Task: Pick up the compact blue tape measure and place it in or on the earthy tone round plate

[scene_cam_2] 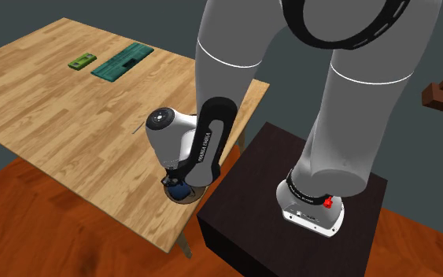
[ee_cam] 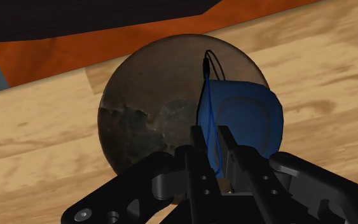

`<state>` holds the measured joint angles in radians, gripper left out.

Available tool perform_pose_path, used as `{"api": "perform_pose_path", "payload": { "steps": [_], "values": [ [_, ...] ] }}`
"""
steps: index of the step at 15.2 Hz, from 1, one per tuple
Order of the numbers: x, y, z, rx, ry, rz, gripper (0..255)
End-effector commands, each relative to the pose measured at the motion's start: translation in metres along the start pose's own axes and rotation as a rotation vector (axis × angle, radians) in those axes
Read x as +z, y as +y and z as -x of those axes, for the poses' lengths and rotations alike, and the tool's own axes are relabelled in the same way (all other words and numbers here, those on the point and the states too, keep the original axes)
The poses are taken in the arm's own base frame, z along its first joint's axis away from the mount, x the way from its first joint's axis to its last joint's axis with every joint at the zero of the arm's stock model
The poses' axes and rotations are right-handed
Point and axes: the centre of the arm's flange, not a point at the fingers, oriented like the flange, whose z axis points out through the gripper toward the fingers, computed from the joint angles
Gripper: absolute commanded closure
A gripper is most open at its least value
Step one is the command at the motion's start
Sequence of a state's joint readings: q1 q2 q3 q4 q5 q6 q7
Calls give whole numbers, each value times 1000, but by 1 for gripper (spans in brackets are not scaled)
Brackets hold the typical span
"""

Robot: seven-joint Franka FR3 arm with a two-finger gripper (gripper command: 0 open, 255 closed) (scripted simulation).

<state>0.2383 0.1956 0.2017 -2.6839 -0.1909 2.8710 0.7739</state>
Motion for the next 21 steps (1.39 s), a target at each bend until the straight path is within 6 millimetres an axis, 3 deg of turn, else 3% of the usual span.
{"api": "perform_pose_path", "payload": {
  "steps": [1, 4, 5, 10, 14, 21],
  "values": [
    [0, 0, 0, 0, 0, 0, 255],
    [0, 0, 0, 0, 0, 0, 255],
    [0, 0, 0, 0, 0, 0, 0],
    [0, 0, 0, 0, 0, 0, 0],
    [-50, 0, 0, 0, 0, 0, 0],
    [-50, 0, 0, 0, 0, 0, 0]
  ]
}}
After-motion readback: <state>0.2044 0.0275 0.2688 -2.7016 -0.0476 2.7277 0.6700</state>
